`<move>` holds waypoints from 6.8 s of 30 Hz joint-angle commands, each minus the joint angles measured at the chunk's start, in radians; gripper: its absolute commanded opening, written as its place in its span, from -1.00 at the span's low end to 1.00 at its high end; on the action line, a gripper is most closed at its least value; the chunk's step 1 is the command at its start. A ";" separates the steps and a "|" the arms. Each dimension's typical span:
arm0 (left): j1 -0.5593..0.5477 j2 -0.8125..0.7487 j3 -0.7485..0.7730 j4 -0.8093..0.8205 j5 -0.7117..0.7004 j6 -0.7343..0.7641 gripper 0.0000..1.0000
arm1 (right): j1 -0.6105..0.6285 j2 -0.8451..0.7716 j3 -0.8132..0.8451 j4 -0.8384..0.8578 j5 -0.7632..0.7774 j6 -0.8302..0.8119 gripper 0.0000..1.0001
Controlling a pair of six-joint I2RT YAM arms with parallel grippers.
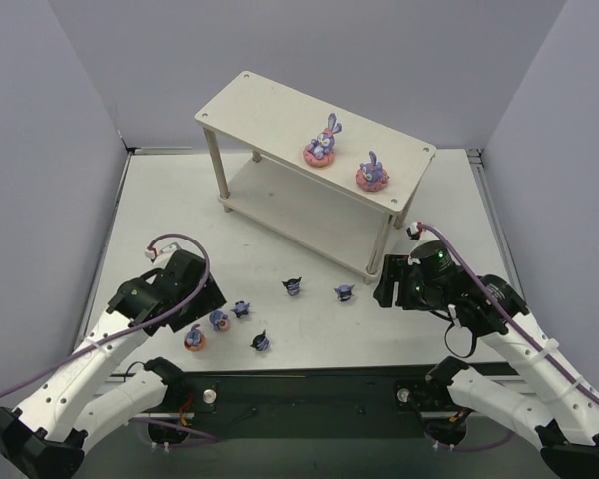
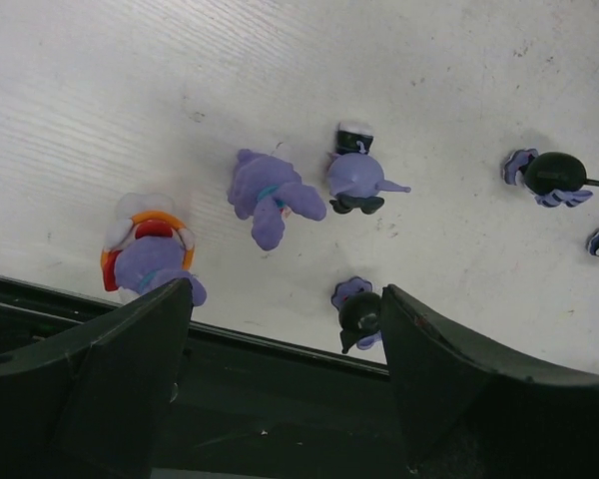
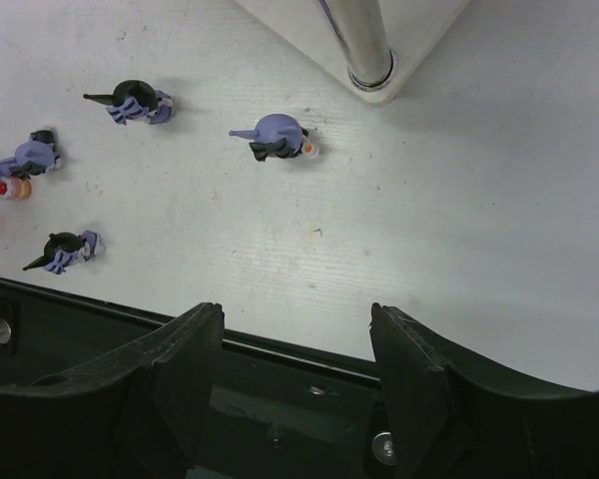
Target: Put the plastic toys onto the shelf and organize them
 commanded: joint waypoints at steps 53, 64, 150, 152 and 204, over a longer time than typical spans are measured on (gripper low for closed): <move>-0.156 0.231 -0.095 0.111 -0.137 -0.732 0.29 | -0.004 -0.120 -0.089 -0.010 0.077 -0.035 0.21; -0.149 0.255 -0.107 0.118 -0.170 -0.705 0.28 | -0.009 -0.119 -0.087 -0.013 0.082 -0.043 0.21; 0.006 0.538 0.016 0.921 0.181 0.621 0.68 | -0.026 -0.089 -0.041 -0.044 0.109 -0.044 0.20; 0.006 0.530 0.003 0.938 0.178 0.624 0.73 | -0.026 -0.086 -0.041 -0.044 0.108 -0.049 0.20; -0.037 0.614 -0.178 1.234 0.092 0.691 -0.03 | -0.032 -0.048 0.010 -0.078 0.151 -0.035 0.19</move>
